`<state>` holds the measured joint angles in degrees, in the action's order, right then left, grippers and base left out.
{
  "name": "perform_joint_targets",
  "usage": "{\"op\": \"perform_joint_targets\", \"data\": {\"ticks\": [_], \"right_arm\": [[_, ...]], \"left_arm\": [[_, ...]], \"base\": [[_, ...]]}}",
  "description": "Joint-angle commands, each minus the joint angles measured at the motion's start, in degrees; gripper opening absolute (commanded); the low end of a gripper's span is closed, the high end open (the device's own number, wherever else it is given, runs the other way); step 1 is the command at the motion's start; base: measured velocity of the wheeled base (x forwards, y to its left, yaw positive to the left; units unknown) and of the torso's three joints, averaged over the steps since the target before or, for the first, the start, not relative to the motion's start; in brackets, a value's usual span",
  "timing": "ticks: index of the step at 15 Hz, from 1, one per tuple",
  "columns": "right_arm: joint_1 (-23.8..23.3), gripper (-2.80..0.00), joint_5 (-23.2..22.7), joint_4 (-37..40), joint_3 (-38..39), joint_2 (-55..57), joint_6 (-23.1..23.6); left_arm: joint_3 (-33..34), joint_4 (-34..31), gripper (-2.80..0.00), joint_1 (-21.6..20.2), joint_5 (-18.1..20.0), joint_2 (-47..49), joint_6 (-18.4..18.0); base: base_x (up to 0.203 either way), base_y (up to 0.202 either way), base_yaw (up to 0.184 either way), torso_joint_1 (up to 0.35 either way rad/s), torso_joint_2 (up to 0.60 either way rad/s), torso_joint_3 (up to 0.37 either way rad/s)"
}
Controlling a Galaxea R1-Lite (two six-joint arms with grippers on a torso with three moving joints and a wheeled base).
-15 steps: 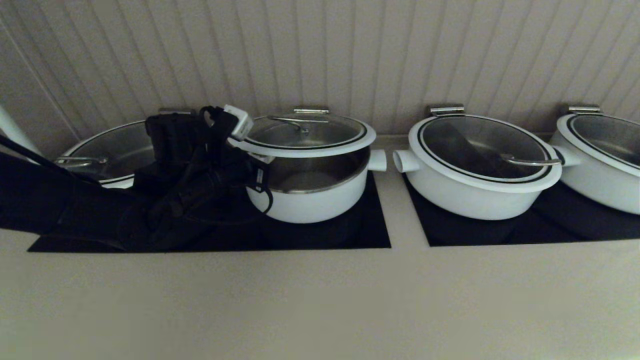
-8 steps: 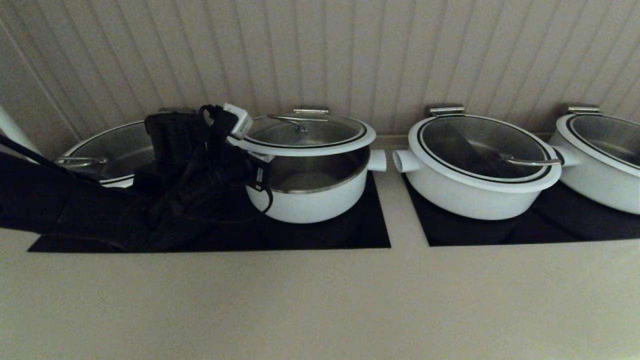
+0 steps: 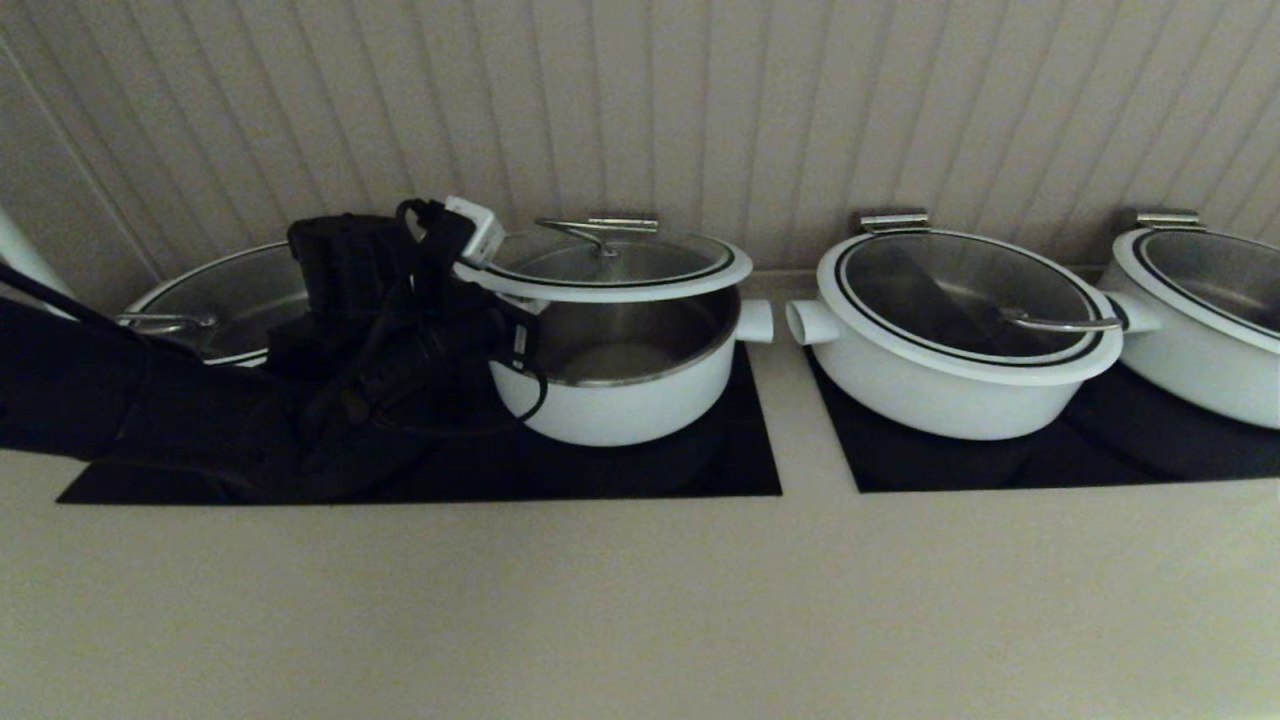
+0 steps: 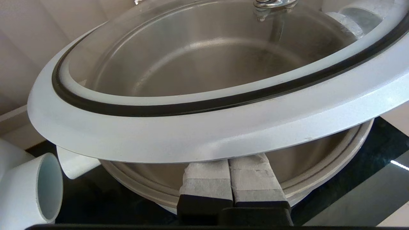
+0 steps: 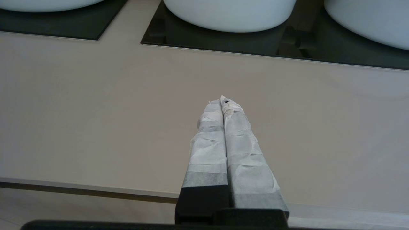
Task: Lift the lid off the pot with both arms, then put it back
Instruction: Open the pot lid completely
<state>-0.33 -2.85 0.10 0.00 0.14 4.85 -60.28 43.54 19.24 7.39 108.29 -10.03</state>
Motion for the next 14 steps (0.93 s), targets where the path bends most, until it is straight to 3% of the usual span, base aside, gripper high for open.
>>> {"op": "perform_joint_targets", "data": {"ticks": [1,14], "right_arm": [[0.0,-2.80,-0.1,0.0,0.0,-0.1,0.1],[0.0,-2.80,-0.1,0.0,0.0,-0.1,0.1]], "left_arm": [[-0.6,0.3,-2.80,0.0,0.0,-0.1,-0.1],[0.0,0.3,-2.80,0.1,-3.4,-4.5,-0.3]], "base": [[0.000,0.000,0.000,0.000,0.00,0.000],[0.000,0.000,0.000,0.000,0.00,0.000]]}}
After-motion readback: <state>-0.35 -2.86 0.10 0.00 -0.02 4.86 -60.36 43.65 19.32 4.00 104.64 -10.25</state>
